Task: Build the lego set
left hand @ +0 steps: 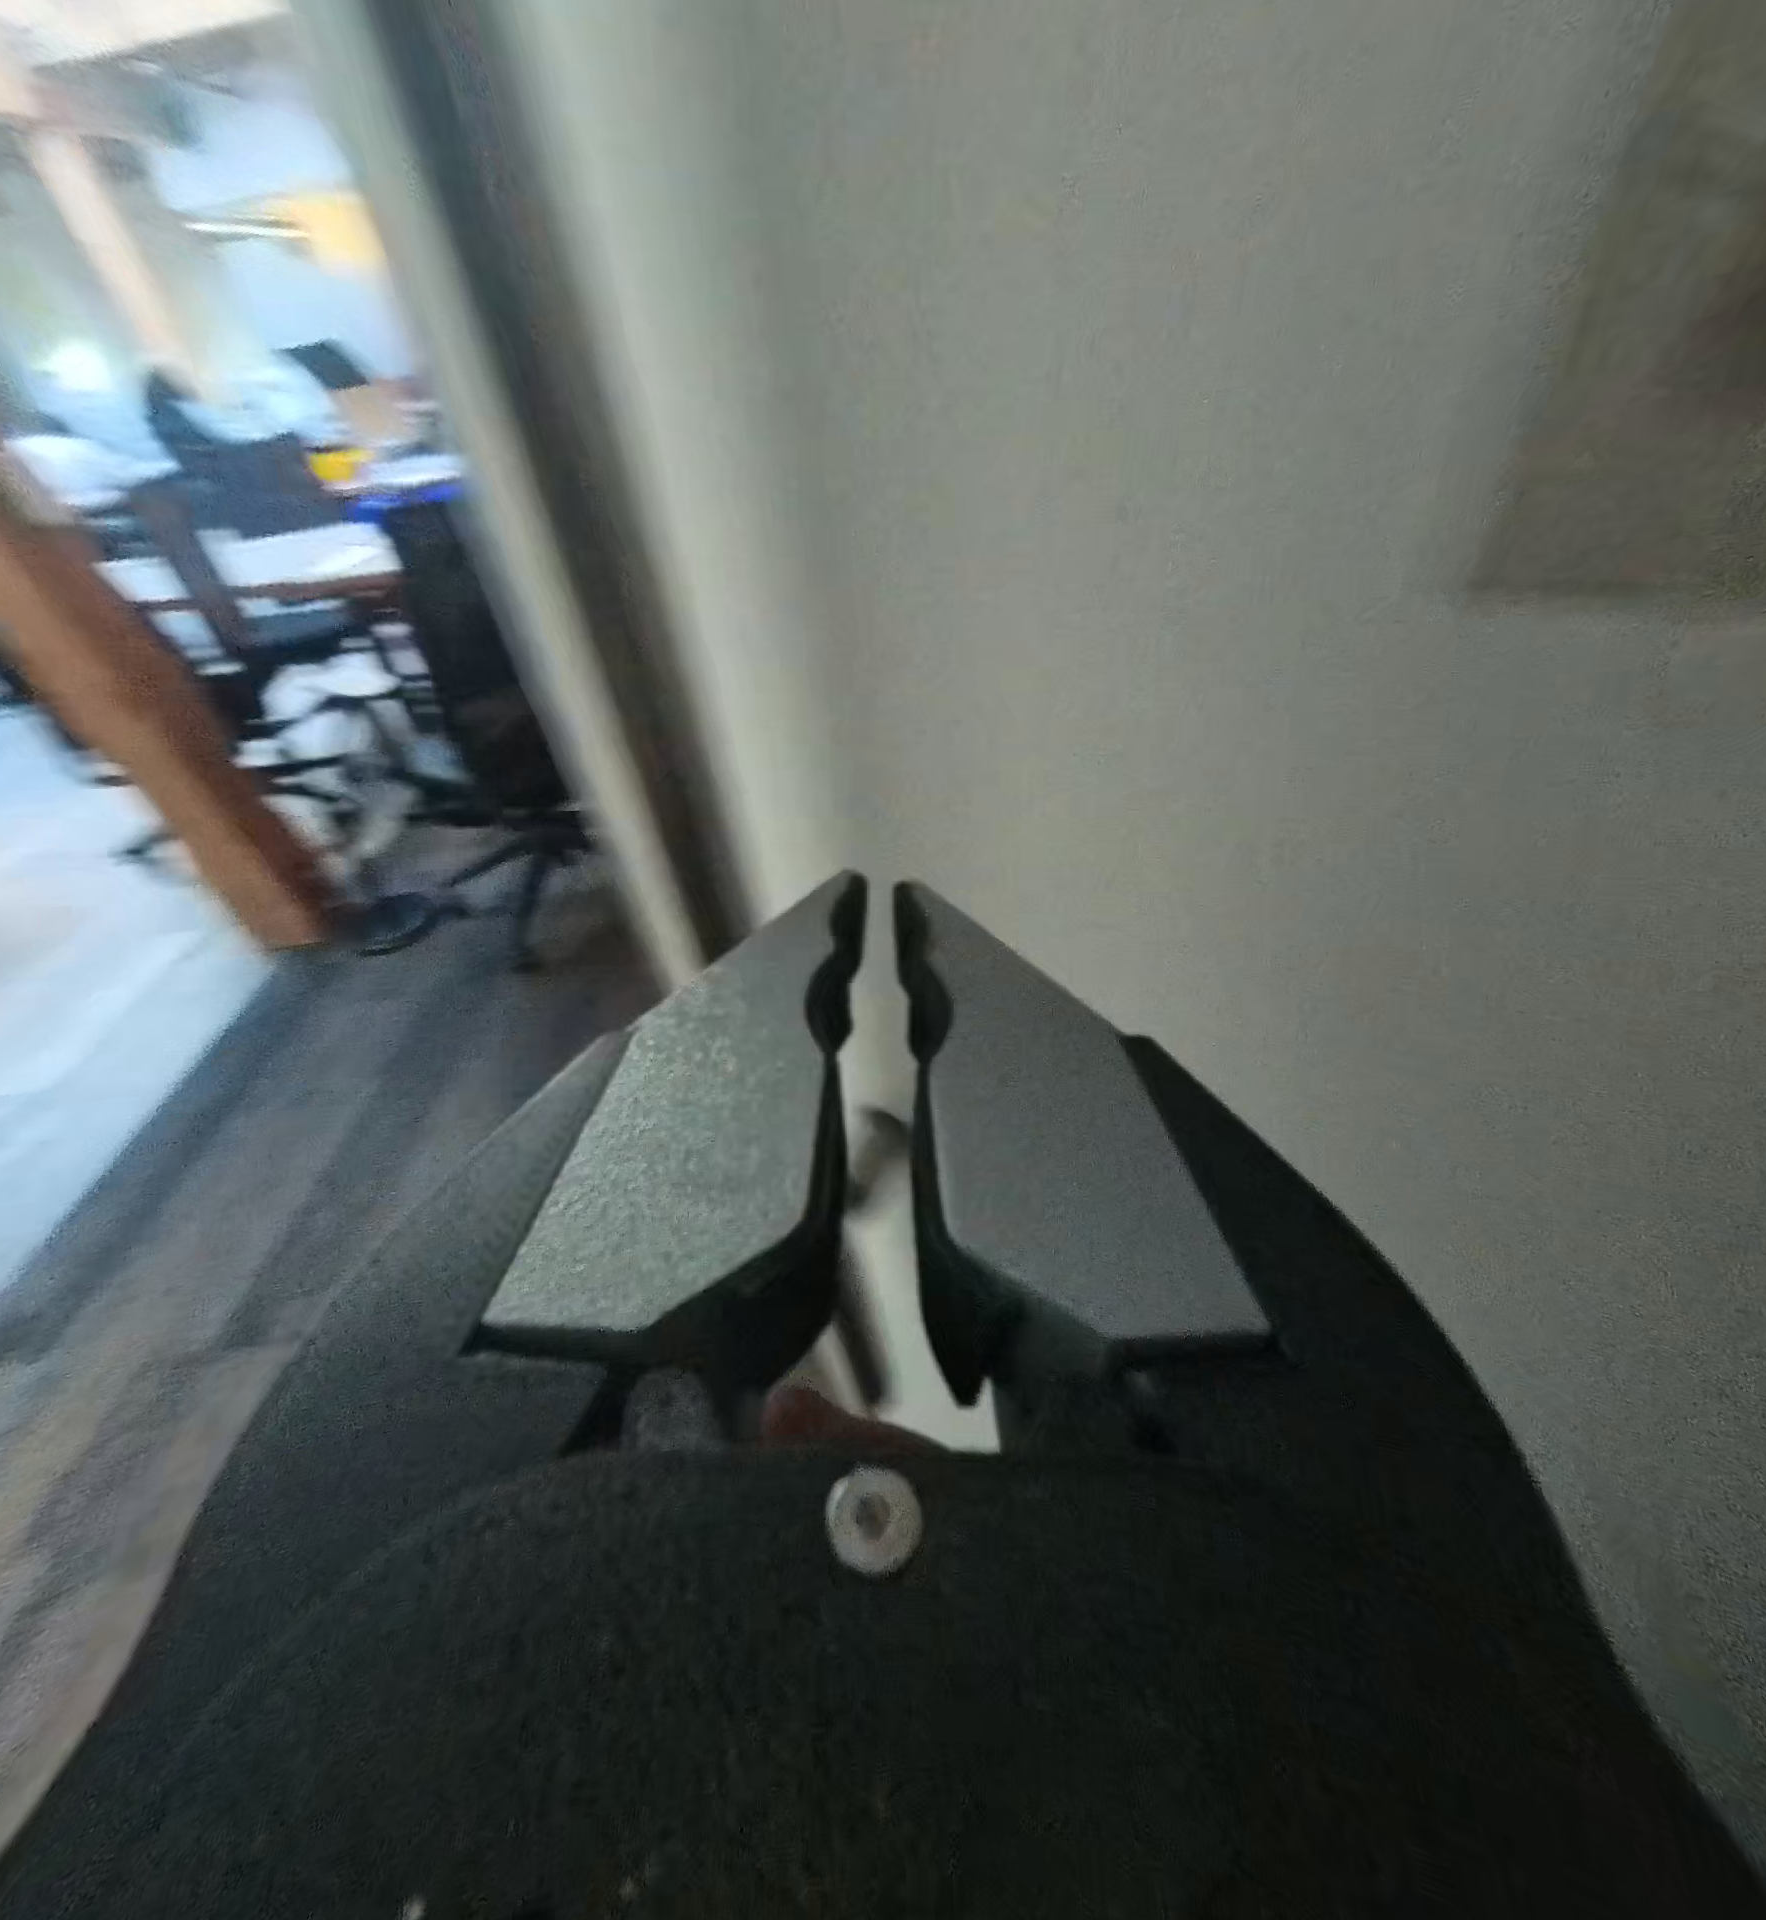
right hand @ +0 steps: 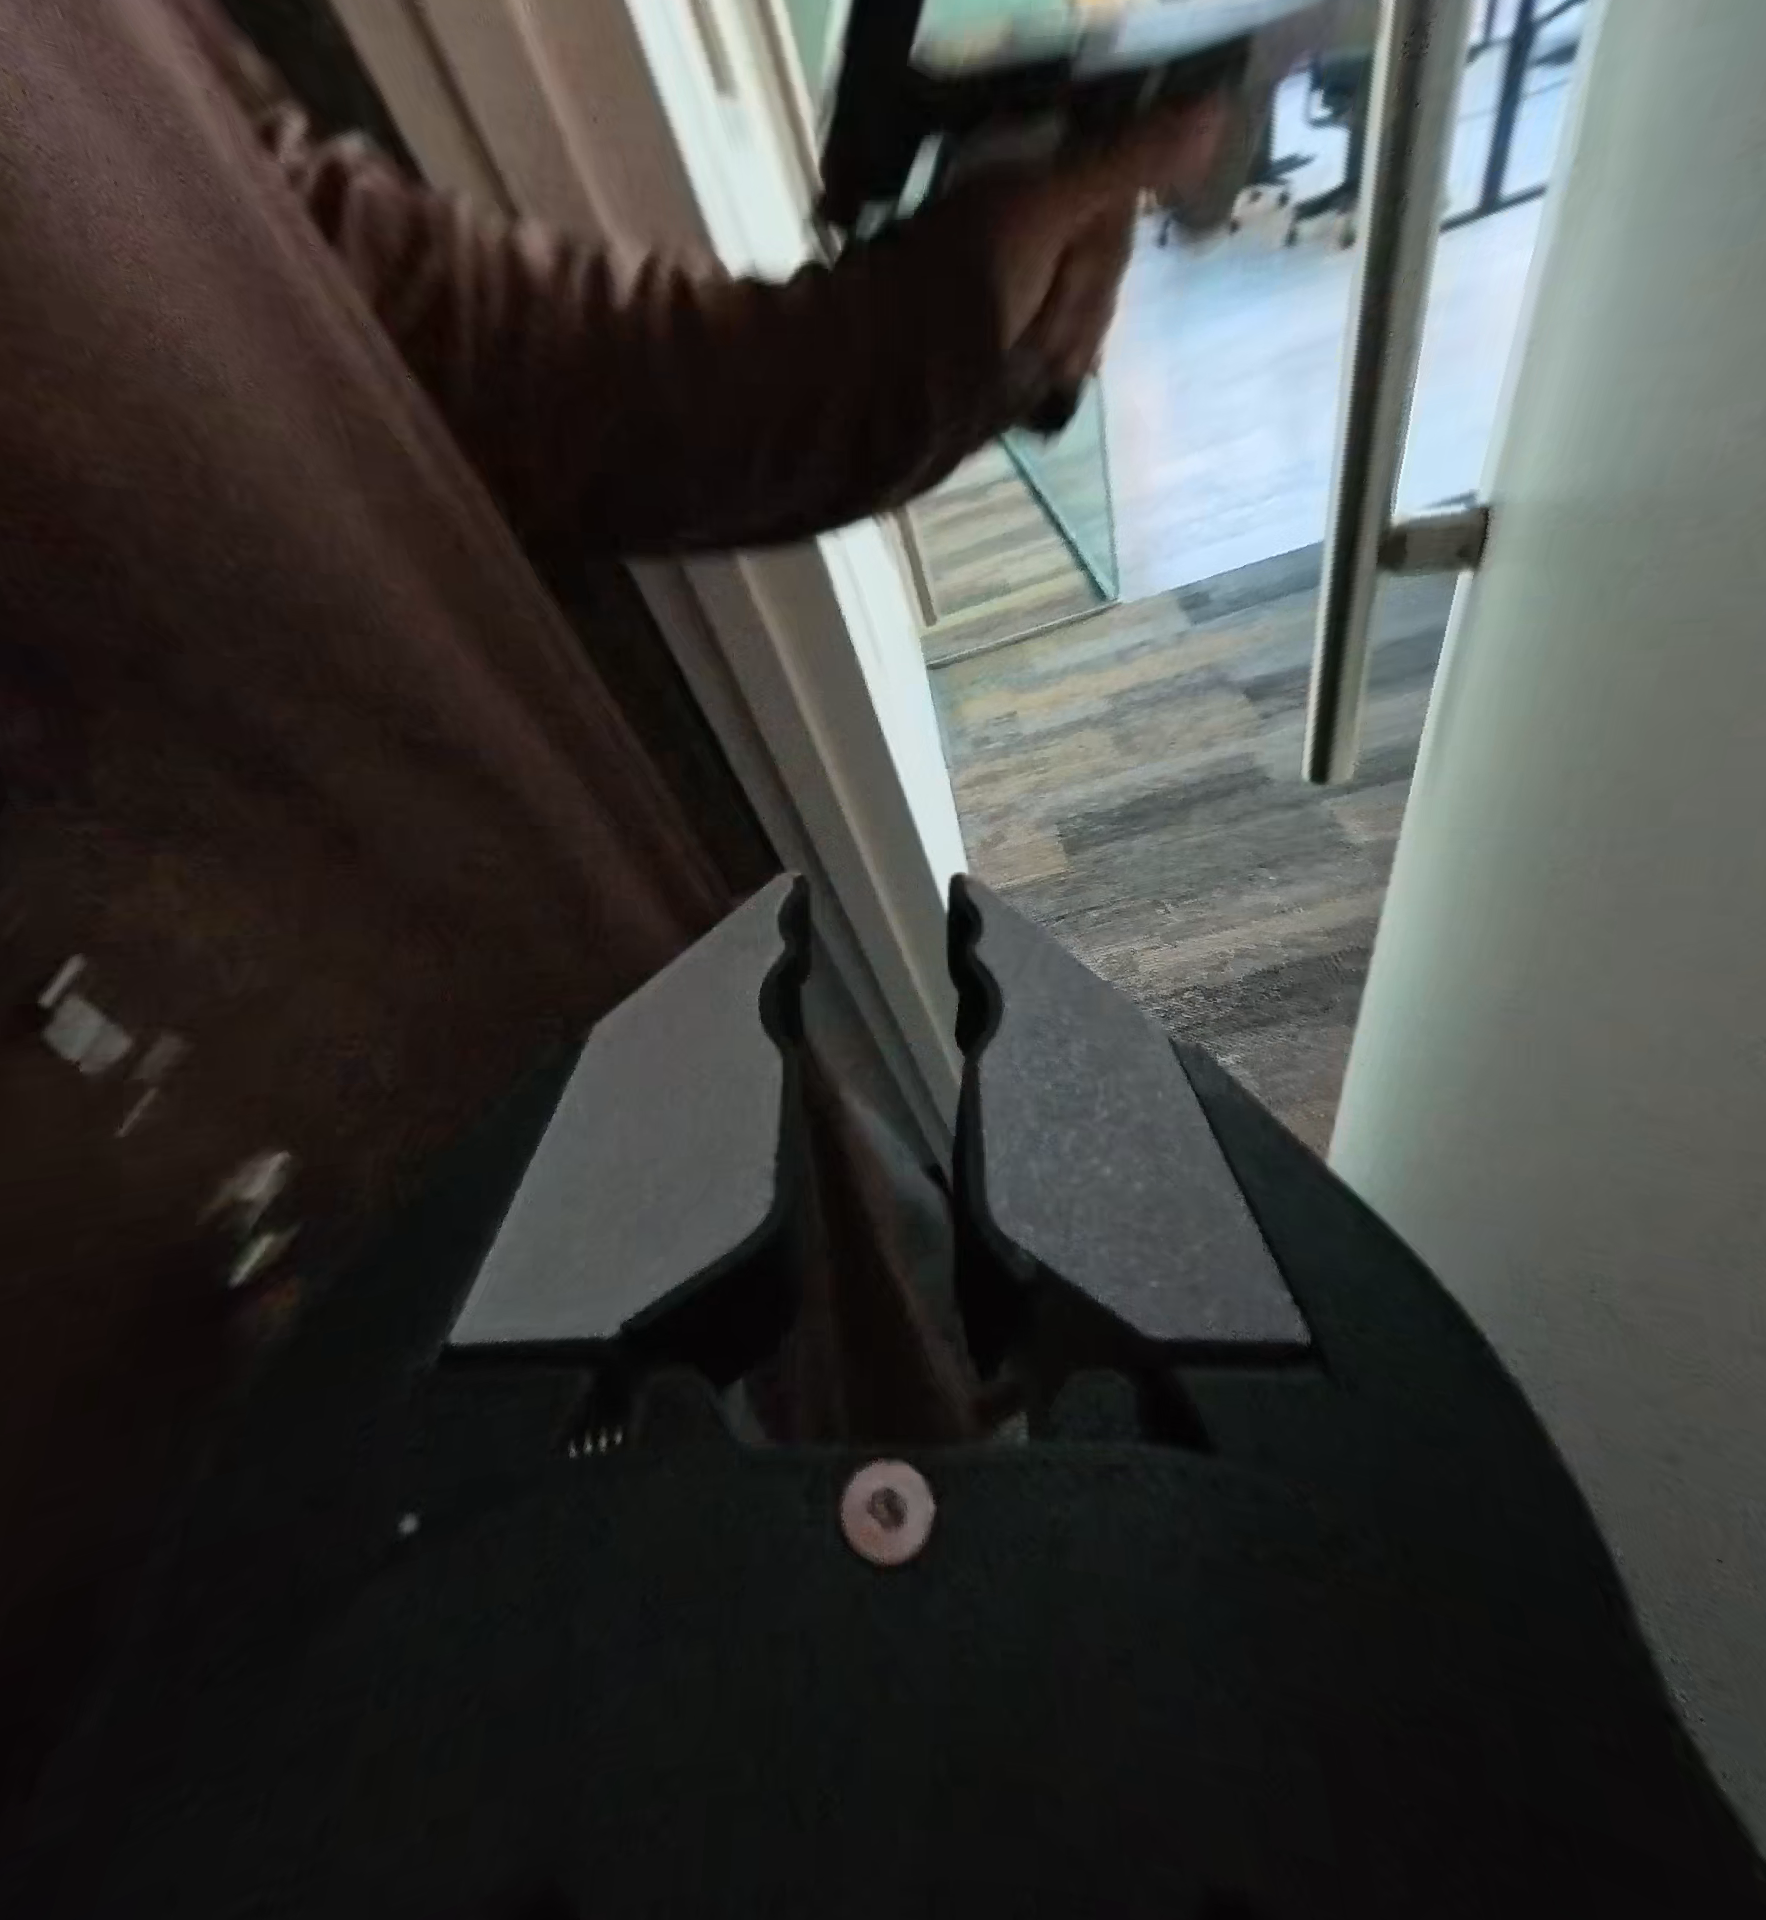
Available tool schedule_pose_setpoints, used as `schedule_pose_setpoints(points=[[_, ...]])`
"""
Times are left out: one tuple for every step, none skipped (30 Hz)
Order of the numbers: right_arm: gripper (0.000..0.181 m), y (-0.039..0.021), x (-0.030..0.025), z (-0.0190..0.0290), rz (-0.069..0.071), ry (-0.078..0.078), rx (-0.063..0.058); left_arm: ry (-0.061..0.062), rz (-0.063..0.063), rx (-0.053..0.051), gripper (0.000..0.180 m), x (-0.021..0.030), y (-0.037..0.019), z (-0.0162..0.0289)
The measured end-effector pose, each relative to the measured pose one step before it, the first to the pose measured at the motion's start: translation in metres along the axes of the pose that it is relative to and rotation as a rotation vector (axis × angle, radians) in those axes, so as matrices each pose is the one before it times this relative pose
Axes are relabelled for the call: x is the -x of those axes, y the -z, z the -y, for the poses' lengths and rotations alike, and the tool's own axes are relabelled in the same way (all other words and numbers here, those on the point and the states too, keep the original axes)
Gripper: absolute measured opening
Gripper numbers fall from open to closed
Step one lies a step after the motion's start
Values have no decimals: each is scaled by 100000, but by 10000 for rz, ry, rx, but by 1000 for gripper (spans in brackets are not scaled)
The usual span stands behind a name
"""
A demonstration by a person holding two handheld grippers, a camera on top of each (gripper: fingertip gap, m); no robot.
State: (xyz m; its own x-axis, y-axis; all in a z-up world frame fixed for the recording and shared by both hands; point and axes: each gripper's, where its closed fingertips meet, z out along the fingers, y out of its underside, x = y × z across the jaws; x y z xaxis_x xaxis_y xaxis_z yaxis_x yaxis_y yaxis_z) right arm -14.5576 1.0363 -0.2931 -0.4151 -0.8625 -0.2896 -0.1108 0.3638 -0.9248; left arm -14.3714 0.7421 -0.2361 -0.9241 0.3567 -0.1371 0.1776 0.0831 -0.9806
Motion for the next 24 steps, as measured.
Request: schedule_pose_setpoints(points=[[24, -704, 576, 521, 184, 231, 144, -4, -1013, 391, 11, -3686, 3382, -2916], [28, -936, 665, 557, 227, 283, 163, -84, -1013, 871, 10, -4013, 2780, -3942], [28, -1150, 902, 525, 344, 318, 215, -68, -1027, 1028, 12, -4044, 2220, -4390], [29, -1420, 899, 515, 346, 306, 283, 78, -646, 834, 12, -3327, 1753, -4110], [29, -1710, 915, 552, 317, 304, 323, 19, -559, 513, 12, -2757, 1535, -3503], [33, -1951, 1001, 601, 352, 326, 364, 182, -681, 511, 12, -2535, 1392, -3241], [38, -2181, 828, 752, 235, 340, 377, 406, -487, 459, 14, -1961, 1294, -2960], [40, -2335, 324, 1023, -58, 344, 330, 555, -294, 219, 16, -1477, 1219, -2600], [43, -2381, -237, 1444, -368, 316, 213, 567, -525, 160, 19, -1583, 1149, -2520], [49, -2305, -482, 1975, -470, 298, 25, 351, -522, 213, 25, -1393, 1068, -2499], [48, -2180, -627, 2429, -497, 249, -143, 206, 35, 109, 27, -520, 981, -2338], [48, -2077, -1069, 2567, -688, 136, -184, 185, 318, -48, 27, 22, 961, -2088], [49, -1984, -1478, 2512, -904, -12, -166, 132, 75, -55, 28, -133, 955, -1974], [54, -1865, -1370, 2391, -858, -112, -195, 89, -30, -42, 28, -256, 968, -1762], [57, -1723, -901, 2140, -607, -72, -191, 109, 17, 72, 29, -463, 1072, -1370], [58, -1446, -739, 1768, -587, -60, -119, 118, 6, 136, 29, -402, 1036, -1305], [58, -1112, -590, 1565, -580, -113, -131, 71, -34, -42, 29, -699, 1254, -577], [58, -797, -162, 1366, -343, -34, -166, -8, 99, -250, 29, -510, 1261, -342], [55, -644, 114, 977, -185, 141, -124, -72, 182, -267, 29, -363, 1174, -346], [51, -577, 120, 398, -202, 177, 36, -85, 115, -138, 29, -414, 1030, -539], [51, -527, 204, 21, -141, 178, 103, -76, 191, -60, 29, -285, 884, -632], [49, -554, 393, -239, -6, 89, 95, 6, 520, -100, 30, 201, 836, -499], [46, -256, 477, -275, 78, -202, 26, 123, 639, -136, 30, 367, 865, -220], [41, -25, 471, -29, 103, -493, -200, 131, 460, -200, 30, 66, 970, 216]])
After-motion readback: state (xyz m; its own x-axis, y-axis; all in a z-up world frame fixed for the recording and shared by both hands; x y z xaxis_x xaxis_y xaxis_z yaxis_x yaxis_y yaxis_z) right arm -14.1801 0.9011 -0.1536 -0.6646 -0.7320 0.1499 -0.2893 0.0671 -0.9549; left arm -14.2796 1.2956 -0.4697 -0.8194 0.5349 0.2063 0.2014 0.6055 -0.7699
